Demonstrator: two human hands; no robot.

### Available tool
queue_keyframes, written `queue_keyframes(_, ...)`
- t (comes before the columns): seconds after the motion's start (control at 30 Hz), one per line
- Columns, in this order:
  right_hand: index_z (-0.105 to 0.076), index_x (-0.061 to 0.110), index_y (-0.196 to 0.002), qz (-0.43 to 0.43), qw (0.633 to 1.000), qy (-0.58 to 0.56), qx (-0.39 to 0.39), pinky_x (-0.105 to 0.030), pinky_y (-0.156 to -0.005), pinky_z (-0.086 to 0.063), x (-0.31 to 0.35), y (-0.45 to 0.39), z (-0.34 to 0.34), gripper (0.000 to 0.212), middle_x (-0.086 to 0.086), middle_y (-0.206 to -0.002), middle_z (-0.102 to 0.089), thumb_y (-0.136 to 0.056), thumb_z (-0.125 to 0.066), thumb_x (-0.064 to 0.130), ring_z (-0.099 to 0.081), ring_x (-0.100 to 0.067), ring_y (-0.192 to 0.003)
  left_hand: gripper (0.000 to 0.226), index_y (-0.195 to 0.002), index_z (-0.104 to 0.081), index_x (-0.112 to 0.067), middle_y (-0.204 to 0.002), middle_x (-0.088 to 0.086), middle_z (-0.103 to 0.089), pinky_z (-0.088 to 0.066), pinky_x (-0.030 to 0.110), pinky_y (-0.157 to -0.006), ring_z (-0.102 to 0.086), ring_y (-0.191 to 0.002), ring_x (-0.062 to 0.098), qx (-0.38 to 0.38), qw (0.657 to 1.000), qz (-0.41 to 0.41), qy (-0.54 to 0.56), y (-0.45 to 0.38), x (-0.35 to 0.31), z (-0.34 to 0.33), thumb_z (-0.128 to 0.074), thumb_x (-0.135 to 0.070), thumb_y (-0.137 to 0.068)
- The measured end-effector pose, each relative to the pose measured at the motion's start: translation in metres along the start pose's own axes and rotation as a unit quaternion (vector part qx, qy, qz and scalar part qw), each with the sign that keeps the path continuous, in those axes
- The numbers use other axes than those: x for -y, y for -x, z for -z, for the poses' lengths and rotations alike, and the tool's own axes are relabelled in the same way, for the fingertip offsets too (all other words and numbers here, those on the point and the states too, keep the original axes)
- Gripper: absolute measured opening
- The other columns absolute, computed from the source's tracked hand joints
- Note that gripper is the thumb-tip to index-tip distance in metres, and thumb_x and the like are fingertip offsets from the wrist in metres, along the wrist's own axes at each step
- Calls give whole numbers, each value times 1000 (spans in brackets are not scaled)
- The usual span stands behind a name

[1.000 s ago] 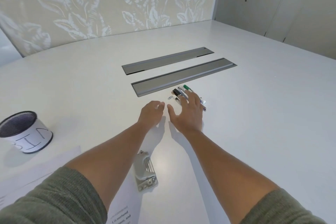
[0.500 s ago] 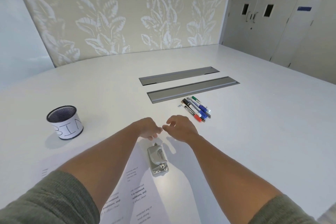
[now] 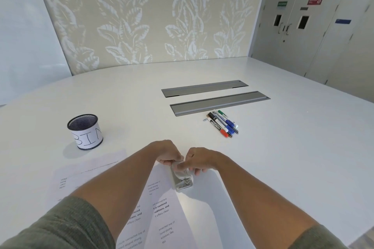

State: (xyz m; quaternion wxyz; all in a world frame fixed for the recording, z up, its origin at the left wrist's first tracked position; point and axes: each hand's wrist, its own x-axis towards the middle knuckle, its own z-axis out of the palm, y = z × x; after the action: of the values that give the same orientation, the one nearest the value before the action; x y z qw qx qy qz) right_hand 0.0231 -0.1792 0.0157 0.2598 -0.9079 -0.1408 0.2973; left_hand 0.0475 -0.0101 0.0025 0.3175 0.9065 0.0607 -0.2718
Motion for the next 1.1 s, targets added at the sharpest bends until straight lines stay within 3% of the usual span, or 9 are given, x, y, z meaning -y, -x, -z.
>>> queue_keyframes(0.07, -59, 17, -98, -15, 999, 20, -24, -31, -72, -48, 1, -1, -6, 72, -3, -96, -73, -53, -74, 72, -71, -17, -83, 27, -109, -73, -4, -91, 4, -67, -56, 27, -86, -63, -77, 16, -5, 1000, -5, 0, 0, 0, -2, -64, -23, -92)
queue_keyframes(0.17, -55, 21, -96, -29, 998, 40, -47, -33, -77, -51, 3, -5, -13, 79, 1, -92, -70, -43, -73, 77, -70, -12, -74, 15, -78, -68, -12, -76, 4, -59, -52, 28, -73, -54, -68, 19, -10, 1000, -2, -7, 5, -2, -4, -59, -21, -86)
queue_keyframes(0.33, -56, 21, -101, -18, 992, 106, -68, -31, -70, -47, 6, -10, -10, 60, 1, -99, -65, -58, -74, 59, -64, -15, -88, 16, -75, -62, -11, -76, 10, -57, -45, 28, -73, -51, -71, 23, -36, 999, 0, 5, 9, -4, -5, -49, -10, -84)
queue_keyframes(0.43, -59, 19, -99, -17, 985, 133, -111, -29, -68, -48, 6, -15, -7, 52, 1, -95, -68, -69, -68, 60, -66, -17, -86, 21, -63, -55, -11, -60, 7, -55, -40, 23, -65, -51, -64, 23, -68, 997, 10, 31, 5, -2, -4, -47, 1, -79)
queue_keyframes(0.53, -63, 18, -99, -24, 979, 150, -140, -29, -71, -52, 5, -22, -4, 43, 0, -98, -68, -75, -67, 53, -66, -19, -86, 9, -91, -63, -6, -85, 11, -66, -57, 23, -68, -64, -77, 22, -85, 991, -5, 99, 1, 0, -2, -55, -3, -93)
queue_keyframes(0.67, -64, 20, -107, -17, 978, 131, -159, -30, -80, -54, 0, -34, 3, 29, 0, -112, -62, -79, -62, 25, -62, -21, -100, 32, -123, -67, -9, -109, 10, -66, -55, 25, -84, -62, -90, 19, -63, 994, -46, 74, 0, 8, 4, -52, -3, -95)
queue_keyframes(0.9, -66, 23, -101, 37, 974, 88, -208, -28, -74, -50, 3, -64, 10, 25, 1, -107, -61, -79, -62, 13, -57, -18, -91, 37, -117, -72, -15, -102, 3, -70, -54, 32, -80, -63, -82, 18, -143, 983, -70, 93, -17, 29, 11, -76, -17, -81)
queue_keyframes(1.0, -65, 25, -90, 52, 969, 77, -227, -28, -68, -47, 8, -79, 13, 17, 3, -100, -58, -80, -63, 11, -56, -18, -86, 29, -108, -74, -16, -102, 2, -72, -55, 34, -84, -64, -83, 19, -179, 975, -63, 114, -26, 34, 15, -77, -18, -79)
queue_keyframes(1.1, -67, 24, -88, 60, 962, 74, -255, -32, -72, -51, 15, -96, 16, 14, 3, -99, -57, -81, -65, 12, -56, -19, -90, 15, -95, -76, -17, -93, 2, -74, -51, 31, -74, -62, -80, 19, -224, 967, -56, 105, -37, 37, 19, -73, -22, -81)
